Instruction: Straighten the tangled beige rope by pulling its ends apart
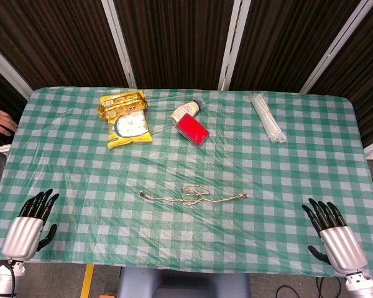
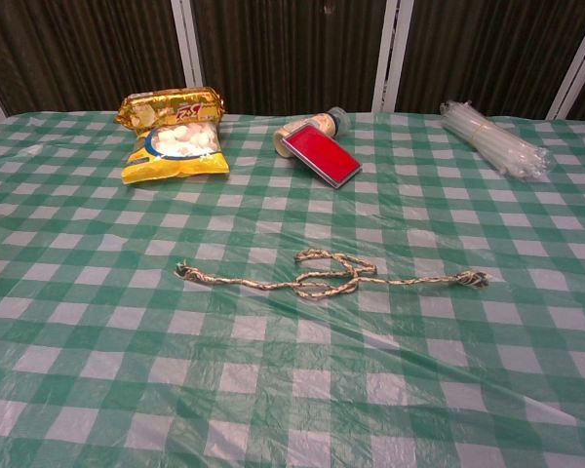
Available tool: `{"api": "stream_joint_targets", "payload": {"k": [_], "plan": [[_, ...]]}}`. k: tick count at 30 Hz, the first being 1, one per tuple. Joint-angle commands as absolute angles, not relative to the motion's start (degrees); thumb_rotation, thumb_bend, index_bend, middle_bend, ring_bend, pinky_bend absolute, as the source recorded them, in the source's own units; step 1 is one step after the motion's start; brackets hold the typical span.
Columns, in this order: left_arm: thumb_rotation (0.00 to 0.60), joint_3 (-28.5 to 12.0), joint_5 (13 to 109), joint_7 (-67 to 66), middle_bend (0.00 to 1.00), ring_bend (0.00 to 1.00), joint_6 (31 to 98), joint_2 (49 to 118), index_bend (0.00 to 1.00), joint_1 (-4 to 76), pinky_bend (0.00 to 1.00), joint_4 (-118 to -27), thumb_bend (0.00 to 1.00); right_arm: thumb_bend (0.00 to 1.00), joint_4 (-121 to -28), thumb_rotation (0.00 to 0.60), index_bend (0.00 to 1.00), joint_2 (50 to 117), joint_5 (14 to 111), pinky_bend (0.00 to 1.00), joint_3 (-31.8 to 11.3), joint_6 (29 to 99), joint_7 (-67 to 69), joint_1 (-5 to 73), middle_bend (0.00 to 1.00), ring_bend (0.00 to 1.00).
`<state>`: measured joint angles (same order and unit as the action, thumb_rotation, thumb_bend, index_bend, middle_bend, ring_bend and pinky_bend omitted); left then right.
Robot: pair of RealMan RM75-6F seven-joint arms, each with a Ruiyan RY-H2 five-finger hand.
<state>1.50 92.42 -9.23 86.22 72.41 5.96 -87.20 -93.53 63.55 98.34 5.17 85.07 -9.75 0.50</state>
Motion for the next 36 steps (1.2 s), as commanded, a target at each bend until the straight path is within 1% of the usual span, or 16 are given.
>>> {"api": "stream_joint_targets", "payload": {"k": [1,4,6,13,17,20,23,25,27,32,36], "plan": [[0.6,1.37,92.74,-9.08,0.0,0.0,86.57,72.68,0.0,5.98,0.14,-87.01,0.47,0.27,-93.58,0.6,0.0,63.55,98.15,0.0,5.13,84.84,-9.8,0.59,0.0,0.0],[0.6,1.23,93.83,-8.28,0.0,0.0,86.77,73.73,0.0,6.48,0.14,-86.26,0.46,0.27,-93.67,0.6,0.0,63.55,98.13,0.0,5.21,84.67,-9.87,0.62,0.0,0.0],[0.6,1.24,94.36,-7.67,0.0,0.0,85.63,74.69,0.0,7.4,0.14,-85.64,0.46,0.27,-93.6,0.6,0.0,63.63,98.07,0.0,5.23,84.58,-10.01,0.63,0.0,0.0],[0.6,0.25,95.78,-11.74,0.0,0.0,78.74,77.17,0.0,12.82,0.14,-86.77,0.46,0.27,-93.55,0.6,0.0,63.87,97.73,0.0,5.12,84.4,-10.42,0.65,0.0,0.0],[0.6,-1.52,94.39,-11.71,0.0,0.0,72.67,80.75,0.02,17.31,0.14,-85.37,0.46,0.27,-93.55,0.6,0.0,64.33,97.18,0.0,4.97,83.55,-11.15,0.93,0.0,0.0],[0.6,-3.03,92.48,-11.85,0.0,0.0,69.02,84.37,0.09,20.08,0.14,-82.45,0.46,0.27,-93.5,0.6,0.0,64.69,96.51,0.0,4.74,82.71,-11.77,1.26,0.0,0.0],[0.6,-3.77,92.73,-11.3,0.02,0.0,68.6,88.32,0.23,21.9,0.14,-78.59,0.46,0.27,-93.46,0.6,0.0,65.0,95.75,0.0,4.46,82.01,-12.3,1.53,0.0,0.0],[0.6,-3.88,92.99,-10.95,0.05,0.0,68.67,90.46,0.34,22.68,0.14,-76.43,0.46,0.27,-93.44,0.6,0.0,65.12,95.39,0.0,4.38,81.65,-12.54,1.66,0.0,0.0],[0.6,-3.93,92.89,-9.9,0.06,0.0,68.28,92.67,0.39,23.54,0.14,-74.53,0.46,0.27,-93.42,0.6,0.0,65.28,95.09,0.0,4.34,81.29,-12.86,1.78,0.0,0.0],[0.6,-4.93,92.09,-7.96,0.07,0.0,67.2,97.31,0.41,26.0,0.14,-70.07,0.46,0.26,-93.47,0.6,0.0,65.52,94.62,0.0,4.44,80.31,-13.47,2.14,0.0,0.0],[0.6,-6.03,91.33,-7.52,0.07,0.0,66.82,100.3,0.41,27.78,0.14,-67.47,0.46,0.27,-93.56,0.6,0.0,65.48,94.26,0.0,4.39,80.16,-13.61,2.21,0.0,0.0]]}}
